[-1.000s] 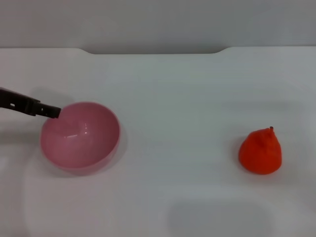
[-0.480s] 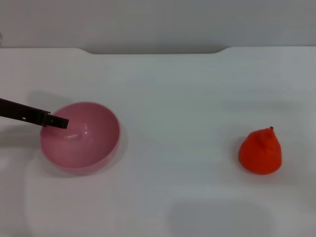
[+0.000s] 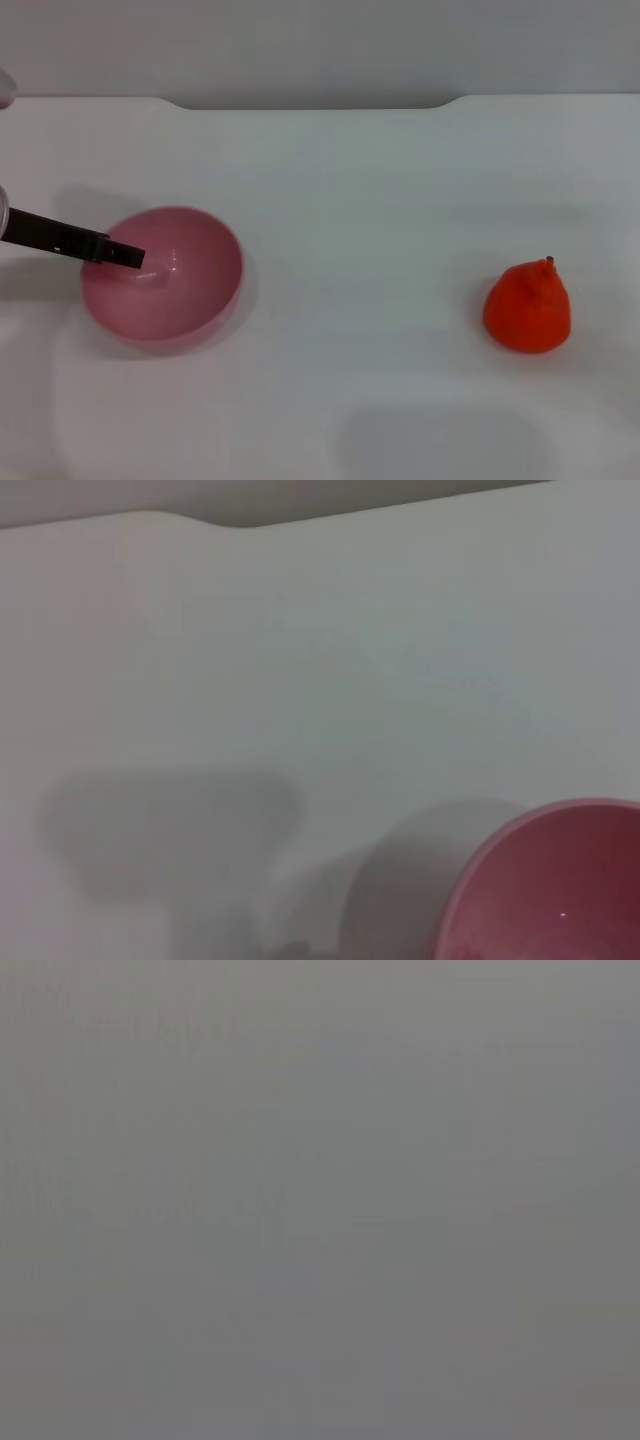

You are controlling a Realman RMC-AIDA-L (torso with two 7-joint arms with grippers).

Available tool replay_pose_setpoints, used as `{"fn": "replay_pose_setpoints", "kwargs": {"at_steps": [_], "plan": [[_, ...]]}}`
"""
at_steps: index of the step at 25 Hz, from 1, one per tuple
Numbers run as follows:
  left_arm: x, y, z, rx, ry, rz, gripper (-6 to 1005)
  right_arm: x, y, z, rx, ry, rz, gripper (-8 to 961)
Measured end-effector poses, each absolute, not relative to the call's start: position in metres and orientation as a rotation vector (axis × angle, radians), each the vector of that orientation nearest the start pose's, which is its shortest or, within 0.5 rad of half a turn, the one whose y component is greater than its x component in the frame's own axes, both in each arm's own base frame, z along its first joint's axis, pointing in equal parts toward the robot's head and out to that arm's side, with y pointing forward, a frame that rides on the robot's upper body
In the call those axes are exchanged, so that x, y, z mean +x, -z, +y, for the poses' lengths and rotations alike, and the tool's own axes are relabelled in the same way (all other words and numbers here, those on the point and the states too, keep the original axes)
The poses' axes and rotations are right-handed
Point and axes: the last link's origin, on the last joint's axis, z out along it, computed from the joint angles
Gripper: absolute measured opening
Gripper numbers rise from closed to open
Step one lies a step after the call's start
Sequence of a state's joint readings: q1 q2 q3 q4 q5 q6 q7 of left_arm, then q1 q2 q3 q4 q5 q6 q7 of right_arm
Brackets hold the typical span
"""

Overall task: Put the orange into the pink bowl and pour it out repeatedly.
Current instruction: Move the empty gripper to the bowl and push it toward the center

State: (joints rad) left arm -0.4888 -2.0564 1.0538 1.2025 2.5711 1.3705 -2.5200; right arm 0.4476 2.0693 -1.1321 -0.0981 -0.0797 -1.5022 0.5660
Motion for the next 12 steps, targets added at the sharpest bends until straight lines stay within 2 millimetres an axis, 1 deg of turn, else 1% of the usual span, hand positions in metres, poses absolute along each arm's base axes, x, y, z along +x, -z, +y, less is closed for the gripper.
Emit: {"fn": "replay_pose_setpoints", "kwargs": {"at_steps": [3, 5, 12], "plan": [[-0.2729, -0.0482, 0.3644, -2.243, -0.18, -1.304, 734, 0.3243, -0.0724, 0.3254, -1.233, -1.181, 0.507, 754], [-0.2761, -0.0433, 0.365, -2.246, -0.195, -1.318, 733, 0.3243, -0.0724, 0.3253, -1.233, -1.181, 0.507, 753], [-0.2777, -0.0424, 0.3665, -2.238, -0.192, -1.319, 731, 0.3246, -0.073, 0.3251, -1.229, -1.181, 0.506, 753]]}}
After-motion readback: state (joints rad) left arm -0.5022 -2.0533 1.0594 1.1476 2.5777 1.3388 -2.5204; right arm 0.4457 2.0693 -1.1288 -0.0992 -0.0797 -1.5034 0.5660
